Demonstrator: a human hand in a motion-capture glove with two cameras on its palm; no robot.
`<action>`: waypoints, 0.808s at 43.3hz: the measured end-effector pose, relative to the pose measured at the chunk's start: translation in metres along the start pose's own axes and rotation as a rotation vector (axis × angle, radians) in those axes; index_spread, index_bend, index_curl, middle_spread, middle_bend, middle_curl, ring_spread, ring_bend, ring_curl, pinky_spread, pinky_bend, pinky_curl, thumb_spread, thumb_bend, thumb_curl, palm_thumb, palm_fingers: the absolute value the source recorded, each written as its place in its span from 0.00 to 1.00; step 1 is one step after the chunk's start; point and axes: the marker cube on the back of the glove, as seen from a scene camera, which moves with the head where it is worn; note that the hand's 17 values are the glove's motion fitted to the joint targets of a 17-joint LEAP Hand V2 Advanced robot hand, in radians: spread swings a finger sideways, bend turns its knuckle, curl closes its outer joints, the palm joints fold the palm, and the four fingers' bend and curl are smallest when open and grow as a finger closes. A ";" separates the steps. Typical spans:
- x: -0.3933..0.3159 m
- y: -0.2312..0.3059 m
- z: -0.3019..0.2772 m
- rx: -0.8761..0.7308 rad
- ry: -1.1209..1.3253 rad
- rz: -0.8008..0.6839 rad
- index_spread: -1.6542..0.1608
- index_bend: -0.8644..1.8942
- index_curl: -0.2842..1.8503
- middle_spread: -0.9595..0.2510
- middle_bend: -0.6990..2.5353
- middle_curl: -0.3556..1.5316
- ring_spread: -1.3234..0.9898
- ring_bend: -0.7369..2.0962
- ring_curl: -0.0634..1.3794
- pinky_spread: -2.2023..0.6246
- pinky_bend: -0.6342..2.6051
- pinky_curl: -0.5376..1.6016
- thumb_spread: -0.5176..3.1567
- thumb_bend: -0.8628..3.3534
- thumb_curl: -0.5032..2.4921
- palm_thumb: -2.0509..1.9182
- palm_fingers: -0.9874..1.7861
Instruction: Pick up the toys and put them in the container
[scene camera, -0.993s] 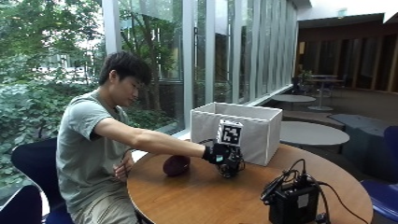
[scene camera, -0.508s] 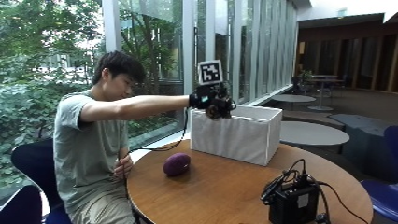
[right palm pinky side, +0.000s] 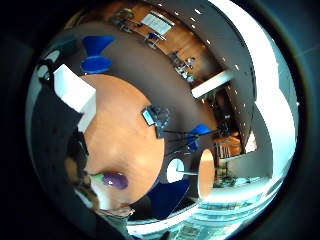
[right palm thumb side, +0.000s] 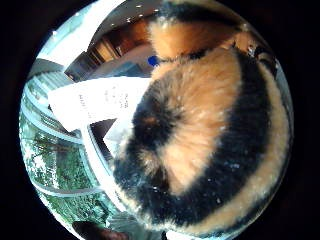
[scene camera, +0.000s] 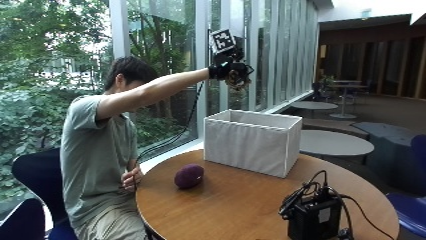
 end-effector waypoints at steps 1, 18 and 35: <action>-0.004 -0.002 0.004 -0.001 0.056 -0.030 0.74 0.65 0.55 0.58 0.51 0.60 0.42 0.62 0.46 0.67 0.51 0.46 0.24 0.27 0.51 0.66 0.70; -0.127 -0.039 0.044 -0.013 0.127 -0.228 0.73 0.64 0.59 0.57 0.51 0.62 0.41 0.62 0.49 0.67 0.52 0.46 0.22 0.27 0.55 0.66 0.69; -0.125 -0.042 0.078 -0.264 0.111 -0.203 0.73 0.47 0.58 0.57 0.45 0.59 0.41 0.63 0.50 0.66 0.57 0.48 0.29 0.23 0.55 0.60 0.51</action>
